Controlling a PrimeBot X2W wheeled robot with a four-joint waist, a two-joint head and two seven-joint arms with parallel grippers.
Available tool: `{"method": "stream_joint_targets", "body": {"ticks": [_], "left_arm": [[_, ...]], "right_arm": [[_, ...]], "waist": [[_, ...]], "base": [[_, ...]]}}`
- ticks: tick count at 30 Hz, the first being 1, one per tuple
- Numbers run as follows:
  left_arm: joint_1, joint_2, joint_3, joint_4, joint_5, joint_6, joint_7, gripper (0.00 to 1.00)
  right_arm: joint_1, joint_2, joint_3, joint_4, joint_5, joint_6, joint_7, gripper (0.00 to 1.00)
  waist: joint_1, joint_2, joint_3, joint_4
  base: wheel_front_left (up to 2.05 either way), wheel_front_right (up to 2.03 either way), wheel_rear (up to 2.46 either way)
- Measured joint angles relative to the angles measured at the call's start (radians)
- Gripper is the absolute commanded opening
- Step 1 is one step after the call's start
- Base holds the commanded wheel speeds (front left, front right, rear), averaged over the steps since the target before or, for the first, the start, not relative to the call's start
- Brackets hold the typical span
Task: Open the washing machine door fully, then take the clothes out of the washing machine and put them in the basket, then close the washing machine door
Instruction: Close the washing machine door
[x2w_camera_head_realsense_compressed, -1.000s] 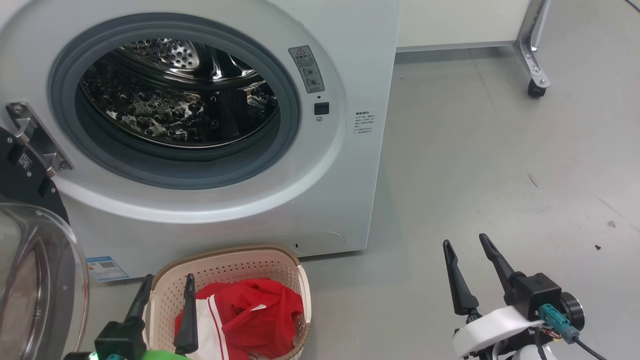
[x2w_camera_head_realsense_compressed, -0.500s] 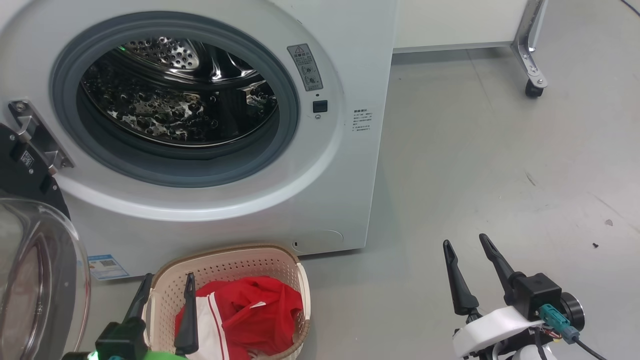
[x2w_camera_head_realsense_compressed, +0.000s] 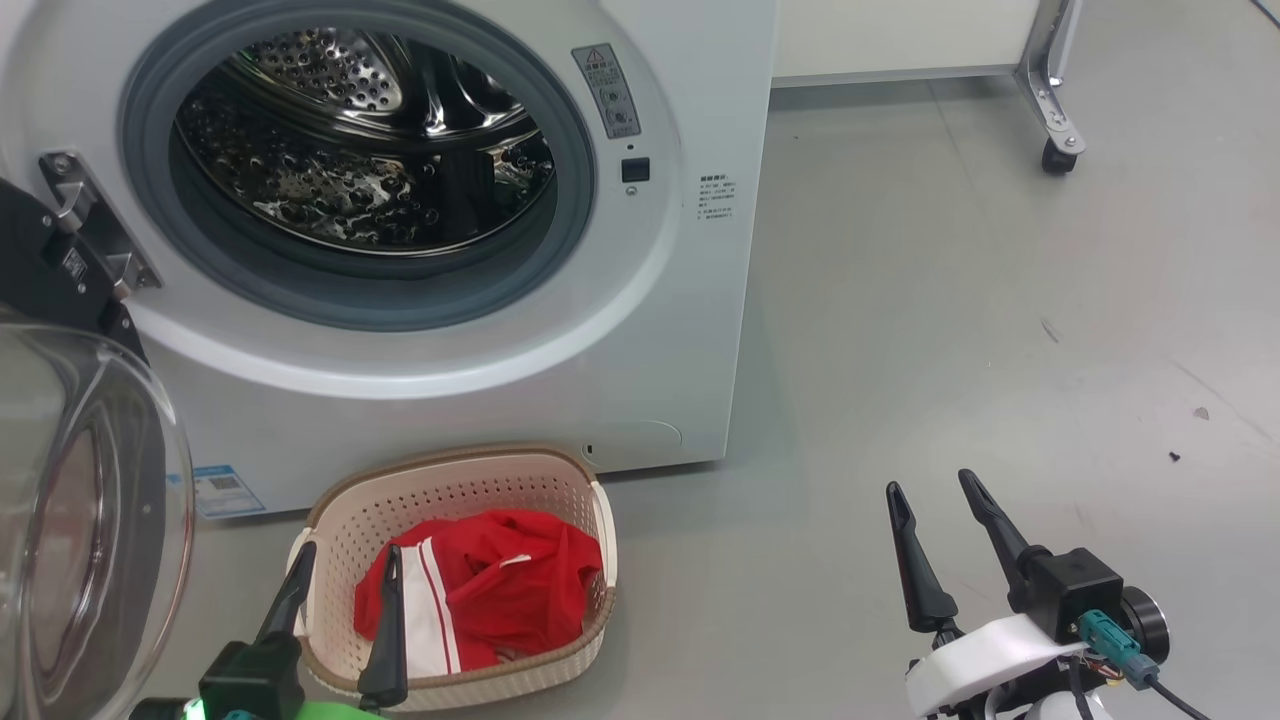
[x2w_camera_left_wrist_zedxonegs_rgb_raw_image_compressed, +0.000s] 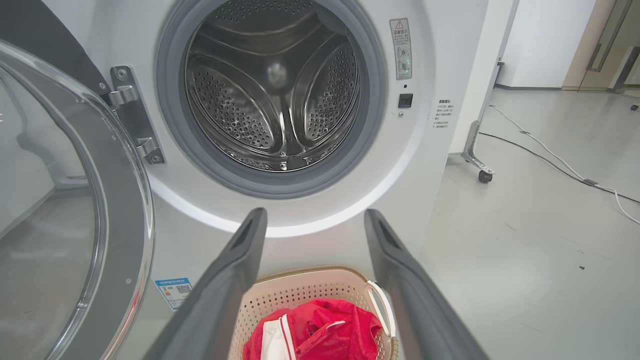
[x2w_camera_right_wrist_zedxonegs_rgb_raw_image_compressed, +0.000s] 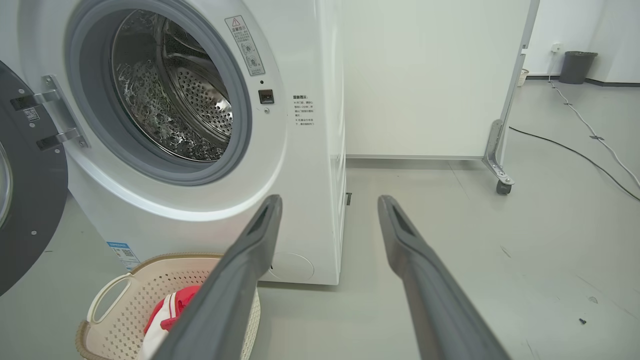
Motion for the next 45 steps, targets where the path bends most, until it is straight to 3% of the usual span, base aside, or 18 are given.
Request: {"method": "stream_joint_targets", "body": {"ticks": [19,45], "left_arm": [[0.014,0.007,0.001,-0.035,0.0,0.0,0.018,1.0],[0.023,0.01,-0.013,-0.058,0.001,0.0,0.043,1.0]], "right_arm": [[0.0,0.0,0.002,0.0,0.0,0.0,0.0,1.0],[0.005,0.0,-0.006,-0.003,0.0,-0.009,0.0,1.0]], "waist": [[0.0,0.0,0.001,0.001],[0.0,0.0,0.007,0.007]], "base": [[-0.74,0.74,0.0],[-0.05,0.05,0.0]]}}
